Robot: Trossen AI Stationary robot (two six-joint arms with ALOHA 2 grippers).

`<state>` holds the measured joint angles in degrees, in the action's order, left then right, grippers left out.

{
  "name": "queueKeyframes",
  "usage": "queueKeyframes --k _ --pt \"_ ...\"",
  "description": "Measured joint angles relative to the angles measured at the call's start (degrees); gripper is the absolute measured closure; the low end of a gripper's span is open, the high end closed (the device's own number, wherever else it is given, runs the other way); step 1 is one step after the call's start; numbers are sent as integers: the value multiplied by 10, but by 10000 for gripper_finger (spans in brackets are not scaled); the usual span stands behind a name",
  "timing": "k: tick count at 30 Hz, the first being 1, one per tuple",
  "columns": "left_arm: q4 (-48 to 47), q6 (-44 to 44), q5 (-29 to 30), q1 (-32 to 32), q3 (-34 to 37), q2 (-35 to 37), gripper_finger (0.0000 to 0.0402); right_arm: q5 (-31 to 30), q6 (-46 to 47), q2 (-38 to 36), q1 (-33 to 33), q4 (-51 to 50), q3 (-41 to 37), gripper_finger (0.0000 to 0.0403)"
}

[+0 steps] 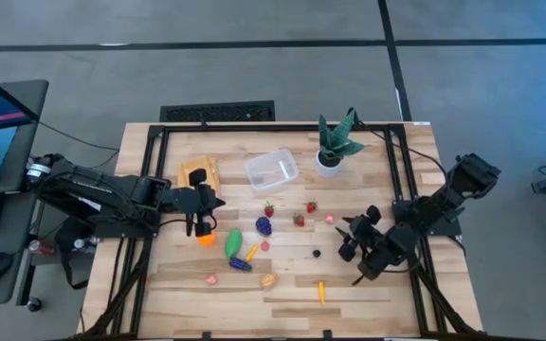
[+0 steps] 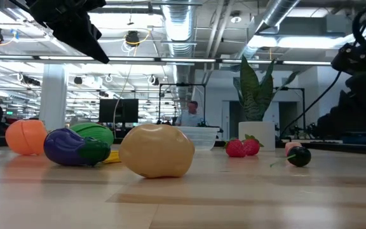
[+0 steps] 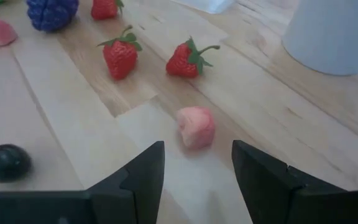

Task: Pick and placing Produce into tupperware
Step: Put the pink peach into the transparent bin

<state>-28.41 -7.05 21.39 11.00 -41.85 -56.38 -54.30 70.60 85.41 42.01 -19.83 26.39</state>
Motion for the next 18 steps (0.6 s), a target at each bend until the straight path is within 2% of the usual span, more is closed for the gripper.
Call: queueKeyframes --k 8,18 --pt "10 0 4 0 0 0 401 24 -25 0 -36 15 0 223" --pt "9 -1 3 0 0 0 401 78 -125 0 -87 76 0 226"
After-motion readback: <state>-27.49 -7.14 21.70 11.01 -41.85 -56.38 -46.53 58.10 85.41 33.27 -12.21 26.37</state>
